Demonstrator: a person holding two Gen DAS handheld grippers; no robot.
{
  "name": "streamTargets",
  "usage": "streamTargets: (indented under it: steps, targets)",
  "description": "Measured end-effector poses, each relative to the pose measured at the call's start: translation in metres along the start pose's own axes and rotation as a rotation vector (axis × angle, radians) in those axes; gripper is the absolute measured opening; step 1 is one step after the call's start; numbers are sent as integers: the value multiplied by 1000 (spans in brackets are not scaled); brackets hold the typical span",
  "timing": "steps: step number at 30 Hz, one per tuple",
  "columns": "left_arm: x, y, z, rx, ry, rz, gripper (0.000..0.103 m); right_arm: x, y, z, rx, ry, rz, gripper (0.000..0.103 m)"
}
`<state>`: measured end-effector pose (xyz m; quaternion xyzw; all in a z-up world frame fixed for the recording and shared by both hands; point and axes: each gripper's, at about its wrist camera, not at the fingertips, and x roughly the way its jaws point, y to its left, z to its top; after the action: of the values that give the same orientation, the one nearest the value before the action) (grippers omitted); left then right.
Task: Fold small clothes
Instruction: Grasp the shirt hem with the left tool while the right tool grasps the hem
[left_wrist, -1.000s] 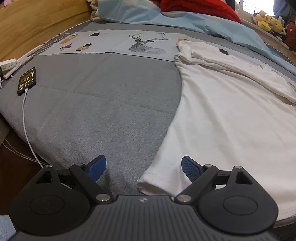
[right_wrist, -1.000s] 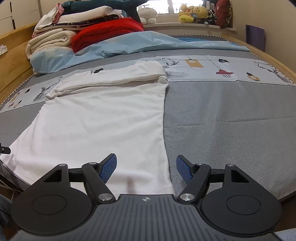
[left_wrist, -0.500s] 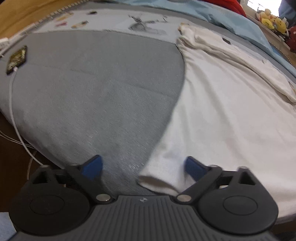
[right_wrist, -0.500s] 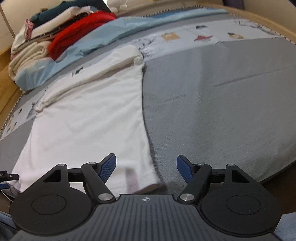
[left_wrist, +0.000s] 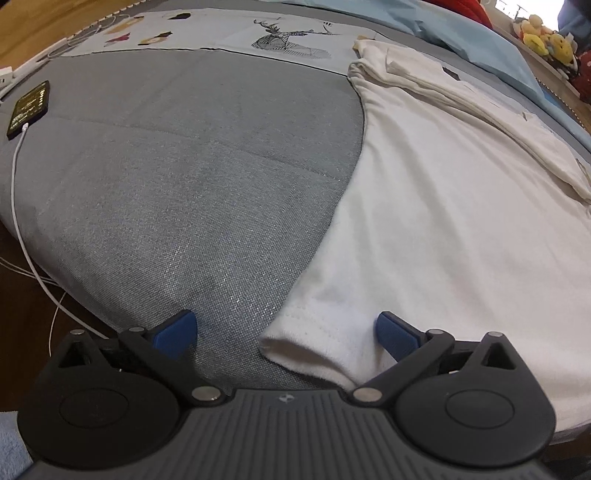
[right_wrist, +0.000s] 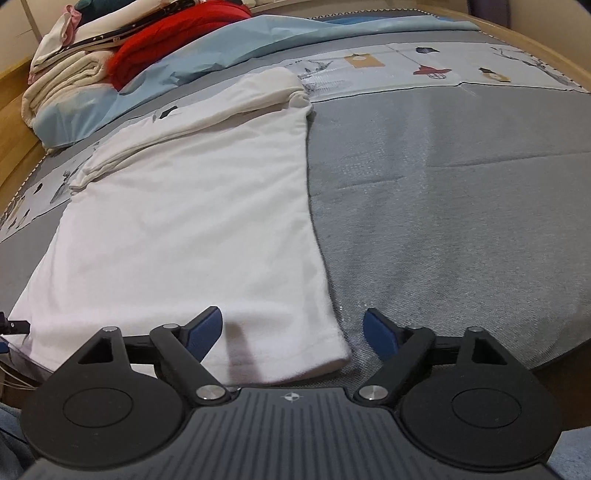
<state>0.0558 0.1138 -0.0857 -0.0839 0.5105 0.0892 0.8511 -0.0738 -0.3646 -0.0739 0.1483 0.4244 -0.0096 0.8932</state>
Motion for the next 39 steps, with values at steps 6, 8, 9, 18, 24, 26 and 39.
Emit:
streamTargets:
  steps: [6, 8, 9, 18, 24, 26, 39]
  targets:
    - [-27, 11, 1, -28, -54, -143, 6, -6, 1, -4, -39, 20, 63, 7]
    - [-38, 12, -3, -13, -77, -149, 5, -14, -1, -3, -51, -7, 63, 7]
    - [-43, 14, -5, -14, -81, -155, 5, -21, -2, -3, -50, -33, 62, 7]
    - [-122, 38, -64, 64, -89, -311, 5, -118, -5, -24, -40, -115, 161, 6]
    - [-163, 56, -73, 15, -73, -396, 5, -177, -11, -35, -1, -106, 211, 6]
    - [-170, 54, -51, -3, -96, -417, 5, -182, -12, -19, 26, -125, 223, 6]
    - [-43, -56, 236, -75, -172, -277, 11, -15, 3, 237, 246, -207, 100, 5]
